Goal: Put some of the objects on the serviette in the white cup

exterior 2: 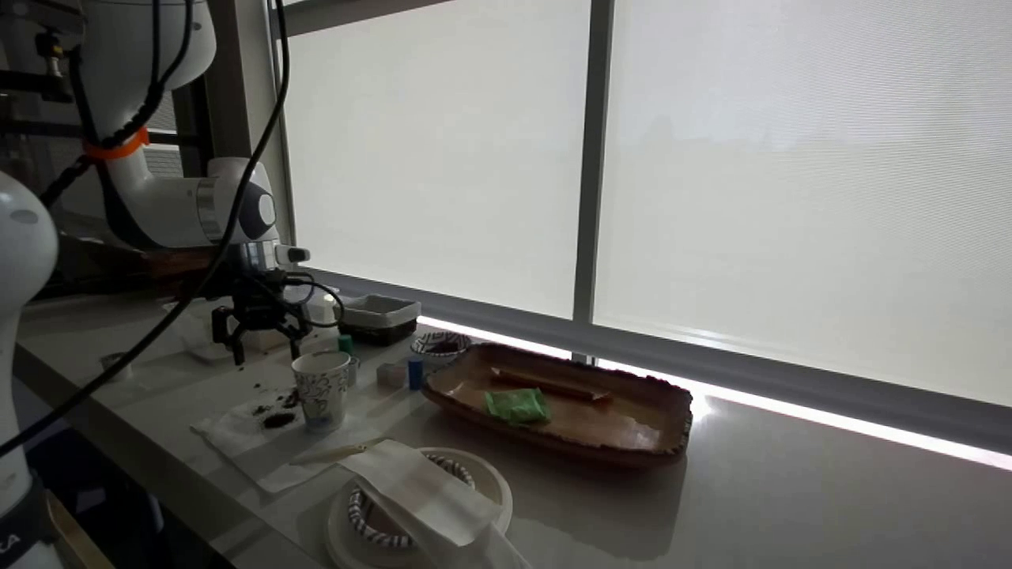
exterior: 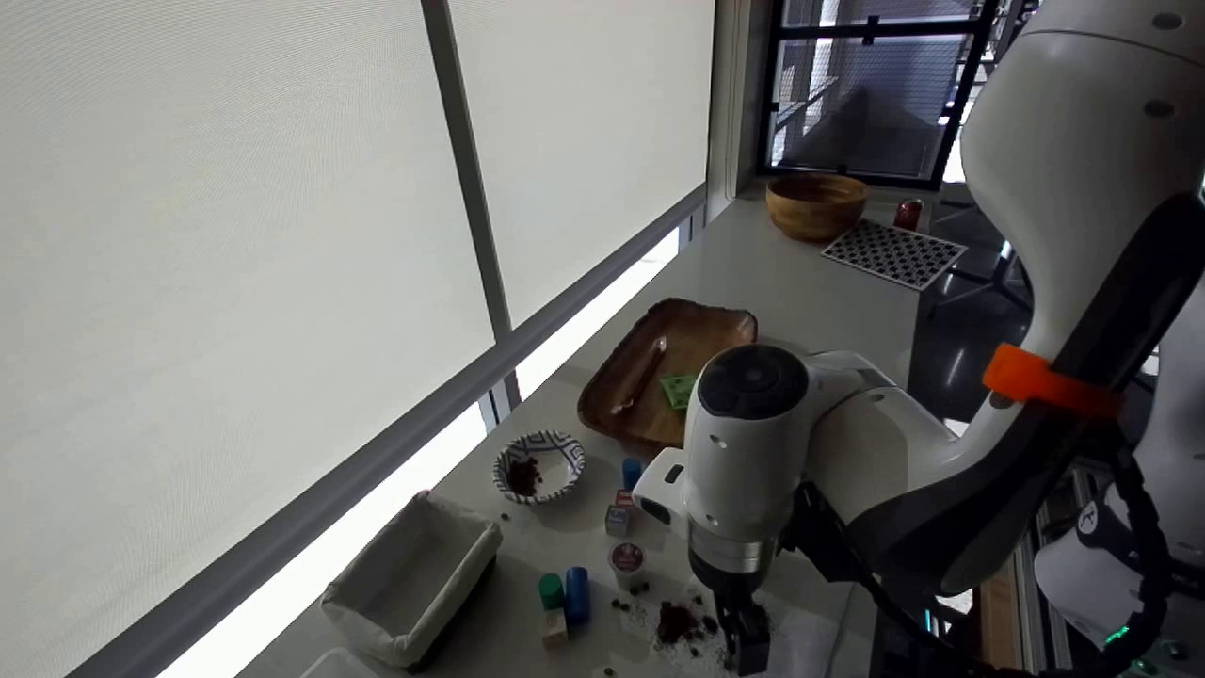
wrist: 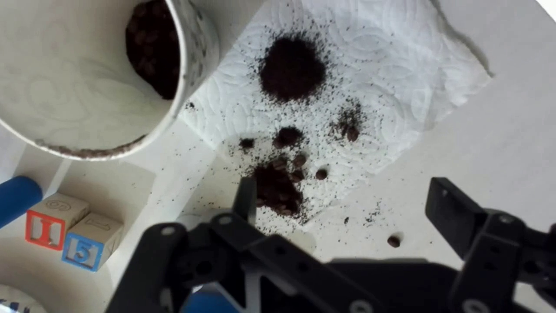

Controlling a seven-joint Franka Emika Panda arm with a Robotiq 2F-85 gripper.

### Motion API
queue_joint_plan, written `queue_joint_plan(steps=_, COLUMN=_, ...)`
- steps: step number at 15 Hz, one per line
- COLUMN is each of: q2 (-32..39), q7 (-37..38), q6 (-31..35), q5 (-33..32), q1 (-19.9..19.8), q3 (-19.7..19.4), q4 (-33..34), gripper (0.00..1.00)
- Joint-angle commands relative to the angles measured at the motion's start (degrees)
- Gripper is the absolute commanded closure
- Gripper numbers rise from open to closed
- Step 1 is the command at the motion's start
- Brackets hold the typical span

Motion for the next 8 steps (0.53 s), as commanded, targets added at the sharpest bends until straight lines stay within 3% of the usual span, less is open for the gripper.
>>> queue_joint_plan(steps=1, q2=5.73, q7=-0.63, q6=0.50, q5=-3.75, q1=1.42, q3=-2.11, q4=3.69, gripper=0.00)
queue_joint_plan(steps=8, q2=12.87, q7=-3.32, q6=4.14, q5=-10.57, q1=3.63, q3=-5.48, q4=9.00, gripper=0.00)
